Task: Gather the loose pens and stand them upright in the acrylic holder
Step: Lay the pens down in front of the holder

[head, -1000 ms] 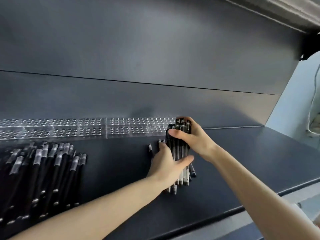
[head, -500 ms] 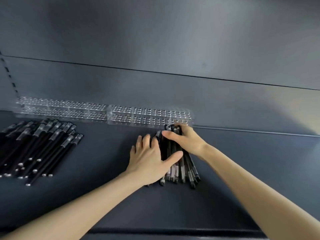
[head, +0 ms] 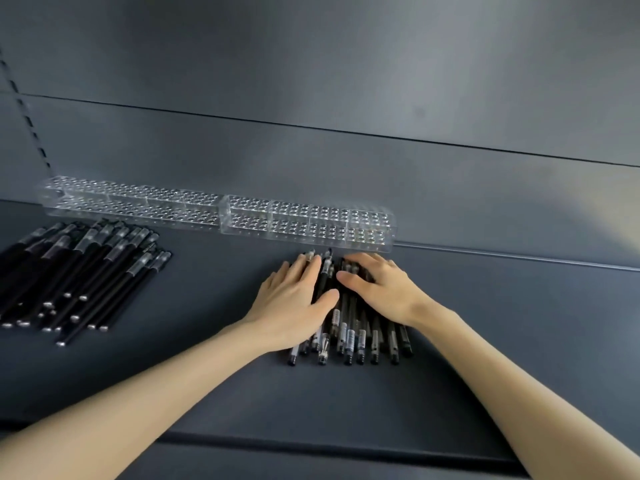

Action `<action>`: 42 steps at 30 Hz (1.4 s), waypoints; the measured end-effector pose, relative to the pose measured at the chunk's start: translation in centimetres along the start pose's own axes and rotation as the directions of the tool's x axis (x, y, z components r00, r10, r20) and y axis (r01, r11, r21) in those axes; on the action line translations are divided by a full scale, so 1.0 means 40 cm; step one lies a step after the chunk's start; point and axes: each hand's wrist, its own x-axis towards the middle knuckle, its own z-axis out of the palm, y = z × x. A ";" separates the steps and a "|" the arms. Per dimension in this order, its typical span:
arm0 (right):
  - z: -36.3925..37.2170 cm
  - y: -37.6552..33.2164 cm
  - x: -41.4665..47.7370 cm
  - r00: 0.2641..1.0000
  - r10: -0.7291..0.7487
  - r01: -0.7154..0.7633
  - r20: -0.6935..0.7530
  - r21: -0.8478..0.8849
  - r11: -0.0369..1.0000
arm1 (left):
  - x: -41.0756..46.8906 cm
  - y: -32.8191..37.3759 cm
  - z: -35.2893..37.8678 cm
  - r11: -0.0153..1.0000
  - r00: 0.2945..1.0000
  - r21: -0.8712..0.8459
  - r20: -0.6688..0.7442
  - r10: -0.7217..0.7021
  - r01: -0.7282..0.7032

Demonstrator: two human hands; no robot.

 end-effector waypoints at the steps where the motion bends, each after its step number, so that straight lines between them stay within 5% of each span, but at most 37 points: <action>1: -0.001 0.000 0.000 1.000 -0.005 0.005 -0.007 -0.007 1.000 | 0.001 0.002 0.002 1.000 1.000 -0.002 -0.002 -0.001 0.001; 7: -0.008 -0.009 -0.002 0.997 -0.041 0.035 -0.060 -0.097 0.995 | -0.006 0.013 -0.027 0.993 0.995 -0.118 -0.091 -0.035 0.024; 11: -0.029 -0.044 -0.001 0.982 -0.136 0.118 -0.132 -0.131 0.984 | -0.015 -0.015 -0.072 0.991 0.959 0.127 -0.272 0.076 -0.043; 15: -0.041 -0.123 0.006 0.947 -0.232 0.205 -0.223 -0.135 0.969 | -0.048 -0.056 -0.139 0.980 0.921 0.189 -0.370 0.123 -0.055; 25: 0.092 -0.414 0.027 0.912 -0.350 0.329 -0.214 -0.131 0.935 | -0.201 -0.317 -0.320 0.999 0.847 0.046 -0.530 0.042 -0.021; 35: 0.374 -0.734 0.080 0.940 -0.274 0.252 -0.205 -0.125 0.959 | -0.305 -0.743 -0.419 1.000 0.889 0.002 -0.458 -0.005 0.007; 42: 0.445 -0.847 0.145 0.955 -0.237 0.205 -0.178 -0.178 0.962 | -0.240 -0.867 -0.447 0.982 0.963 -0.139 -0.221 -0.154 0.125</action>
